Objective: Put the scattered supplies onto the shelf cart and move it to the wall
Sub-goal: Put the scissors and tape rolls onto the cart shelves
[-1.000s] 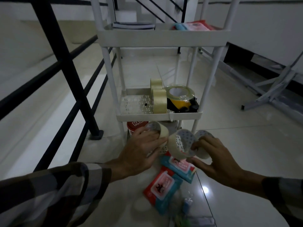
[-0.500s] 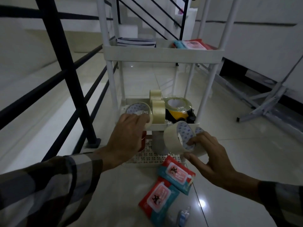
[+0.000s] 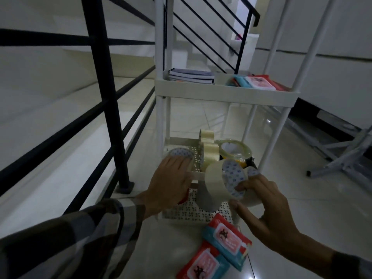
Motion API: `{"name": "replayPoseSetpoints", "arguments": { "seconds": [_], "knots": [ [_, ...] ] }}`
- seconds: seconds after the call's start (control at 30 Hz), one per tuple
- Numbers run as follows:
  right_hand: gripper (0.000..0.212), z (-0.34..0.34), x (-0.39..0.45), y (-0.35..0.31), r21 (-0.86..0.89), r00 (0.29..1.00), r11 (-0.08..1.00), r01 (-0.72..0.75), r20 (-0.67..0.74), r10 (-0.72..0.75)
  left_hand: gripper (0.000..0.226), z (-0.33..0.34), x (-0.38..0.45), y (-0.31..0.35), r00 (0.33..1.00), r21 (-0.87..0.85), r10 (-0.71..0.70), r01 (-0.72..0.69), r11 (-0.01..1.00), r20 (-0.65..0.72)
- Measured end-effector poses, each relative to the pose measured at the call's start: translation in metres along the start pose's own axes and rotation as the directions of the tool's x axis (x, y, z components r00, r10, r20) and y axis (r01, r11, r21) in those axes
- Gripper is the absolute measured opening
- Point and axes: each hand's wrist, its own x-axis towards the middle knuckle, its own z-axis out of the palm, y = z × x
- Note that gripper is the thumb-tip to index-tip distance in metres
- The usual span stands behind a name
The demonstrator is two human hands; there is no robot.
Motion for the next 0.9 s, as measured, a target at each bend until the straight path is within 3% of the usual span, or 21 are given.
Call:
{"name": "replayPoseSetpoints", "arguments": {
  "seconds": [0.1,0.3,0.4,0.53,0.77,0.9],
  "knots": [
    [0.035,-0.003,0.041,-0.003,-0.081,0.998,0.996,0.044,-0.030,-0.047,0.056,0.008,-0.002,0.004,0.999,0.010,-0.052,0.052,0.999,-0.002],
    [0.044,0.001,0.154,-0.034,-0.127,1.000,0.992,0.013,-0.018,-0.015,0.034,0.013,-0.001,0.002,0.993,0.015,-0.006,0.007,1.000,-0.119],
    [0.049,0.018,0.208,-0.050,-0.313,0.983,0.949,-0.025,0.167,0.081,0.047,0.008,-0.006,0.009,0.992,-0.064,-0.038,0.031,0.997,-0.116],
    [0.049,0.057,0.250,-0.057,-0.578,0.909,0.806,0.126,0.392,0.139,0.064,0.011,-0.017,0.011,0.994,-0.080,0.009,-0.018,0.997,-0.109],
    [0.059,0.096,0.284,-0.049,-0.657,0.768,0.690,0.305,0.598,0.229,0.080,0.015,-0.027,0.008,1.000,-0.073,0.004,-0.003,0.997,0.022],
    [0.071,0.105,0.290,-0.043,-0.649,0.792,0.694,0.312,0.582,0.188,0.076,0.017,-0.028,0.008,0.999,-0.077,-0.006,0.009,0.997,0.039]
  ]
}}
